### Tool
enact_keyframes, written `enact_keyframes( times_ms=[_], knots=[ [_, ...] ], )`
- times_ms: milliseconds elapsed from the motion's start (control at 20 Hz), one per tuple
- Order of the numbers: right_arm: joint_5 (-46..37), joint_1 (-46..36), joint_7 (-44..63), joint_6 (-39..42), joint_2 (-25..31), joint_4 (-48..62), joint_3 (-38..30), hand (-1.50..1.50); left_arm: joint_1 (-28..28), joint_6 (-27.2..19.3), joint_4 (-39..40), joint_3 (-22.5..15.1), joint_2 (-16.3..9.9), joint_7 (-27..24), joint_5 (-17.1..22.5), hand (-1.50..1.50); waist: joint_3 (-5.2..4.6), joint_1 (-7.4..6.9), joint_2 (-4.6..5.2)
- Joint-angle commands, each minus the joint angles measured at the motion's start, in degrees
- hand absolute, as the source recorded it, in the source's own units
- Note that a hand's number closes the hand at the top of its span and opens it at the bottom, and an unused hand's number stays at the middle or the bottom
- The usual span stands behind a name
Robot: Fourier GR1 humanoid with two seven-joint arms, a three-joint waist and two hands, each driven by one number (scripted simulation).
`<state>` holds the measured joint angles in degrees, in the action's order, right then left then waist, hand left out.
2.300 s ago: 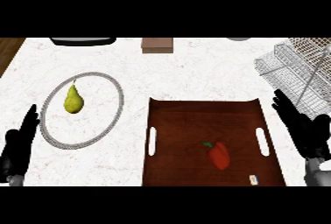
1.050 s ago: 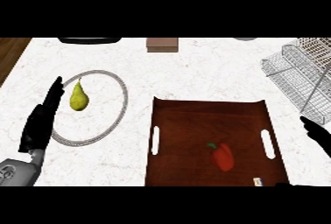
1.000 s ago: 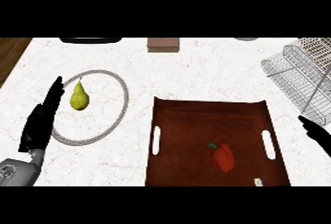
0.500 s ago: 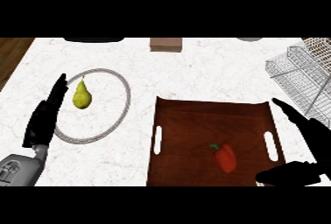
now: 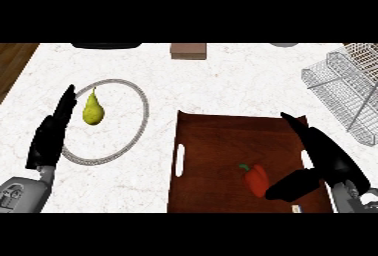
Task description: Pick the bell pepper from the tray and place it in the tiered basket
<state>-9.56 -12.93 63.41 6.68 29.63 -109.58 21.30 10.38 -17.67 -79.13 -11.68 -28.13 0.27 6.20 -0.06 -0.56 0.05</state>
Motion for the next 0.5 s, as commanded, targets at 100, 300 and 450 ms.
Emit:
enact_keyframes(
  times_ms=[100,300,450],
  knots=[
    [-2.66,0.19,6.06,2.69,-2.23,3.07,2.64,-1.50,0.30,1.46,-0.50,2.95,-0.62,1.04,-0.32,0.00,0.04,0.47,-0.08],
    [-6.72,3.43,7.61,1.36,-4.39,-0.34,6.94,-1.50,2.48,1.97,-0.89,3.26,-0.25,4.31,-1.70,0.00,0.04,0.75,-0.12],
    [-7.51,0.62,9.45,3.88,-4.93,-1.12,5.76,-1.50,-2.42,1.80,-5.53,2.45,1.14,4.09,-2.93,0.00,0.04,0.28,-0.15]
  ],
)
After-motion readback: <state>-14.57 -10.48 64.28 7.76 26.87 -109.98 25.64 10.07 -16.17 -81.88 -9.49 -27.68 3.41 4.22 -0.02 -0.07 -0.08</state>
